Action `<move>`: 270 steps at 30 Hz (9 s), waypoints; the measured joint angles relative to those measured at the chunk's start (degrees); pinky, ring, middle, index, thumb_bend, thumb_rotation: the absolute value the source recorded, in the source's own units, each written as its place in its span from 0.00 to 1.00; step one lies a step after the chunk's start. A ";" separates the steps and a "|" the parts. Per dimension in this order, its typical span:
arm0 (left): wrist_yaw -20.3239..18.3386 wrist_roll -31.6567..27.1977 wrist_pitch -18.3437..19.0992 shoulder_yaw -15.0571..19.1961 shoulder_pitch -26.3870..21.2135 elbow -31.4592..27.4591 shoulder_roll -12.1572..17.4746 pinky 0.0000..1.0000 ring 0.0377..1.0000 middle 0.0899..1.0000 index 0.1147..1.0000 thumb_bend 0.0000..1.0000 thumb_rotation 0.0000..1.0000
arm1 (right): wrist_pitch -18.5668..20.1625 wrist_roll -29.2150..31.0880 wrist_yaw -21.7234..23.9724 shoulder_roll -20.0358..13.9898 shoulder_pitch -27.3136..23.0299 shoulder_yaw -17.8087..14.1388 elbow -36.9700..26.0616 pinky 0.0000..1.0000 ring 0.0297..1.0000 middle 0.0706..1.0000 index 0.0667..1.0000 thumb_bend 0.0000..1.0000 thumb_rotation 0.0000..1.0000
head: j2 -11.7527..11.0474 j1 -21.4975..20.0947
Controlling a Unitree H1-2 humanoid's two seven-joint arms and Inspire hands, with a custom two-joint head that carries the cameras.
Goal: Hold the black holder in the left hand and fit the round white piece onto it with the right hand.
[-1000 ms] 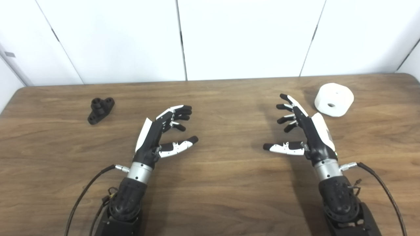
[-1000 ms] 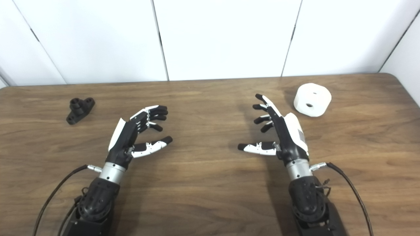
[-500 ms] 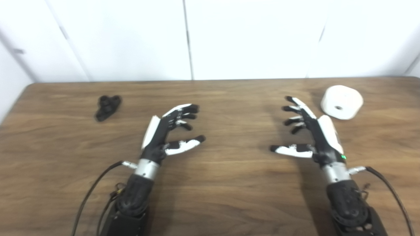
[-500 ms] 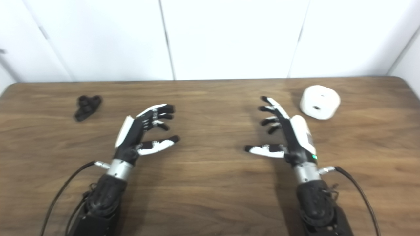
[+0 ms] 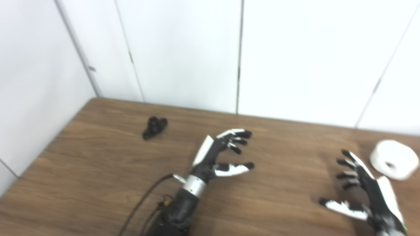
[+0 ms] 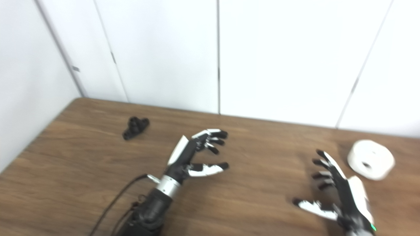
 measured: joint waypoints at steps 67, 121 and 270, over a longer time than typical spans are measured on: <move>11.16 15.79 22.97 15.49 -0.77 -11.34 18.85 0.71 0.86 0.83 0.66 0.82 0.13 | 2.37 2.71 3.08 0.20 0.76 -1.74 -5.12 0.48 0.59 0.75 0.85 0.73 0.00 | 2.46 0.88; 18.40 22.06 31.46 6.72 -6.81 10.18 21.81 0.86 0.99 0.93 0.66 0.97 0.31 | 6.87 3.04 4.89 -0.69 1.77 -2.09 -9.25 0.47 0.57 0.75 0.85 0.72 0.00 | 4.39 0.18; -16.08 21.00 9.81 -13.49 0.86 -17.80 20.98 0.86 0.95 0.95 0.71 1.00 0.31 | 3.25 -1.44 2.10 0.77 2.28 -1.48 -9.02 0.45 0.56 0.74 0.83 0.64 0.09 | 13.36 -17.67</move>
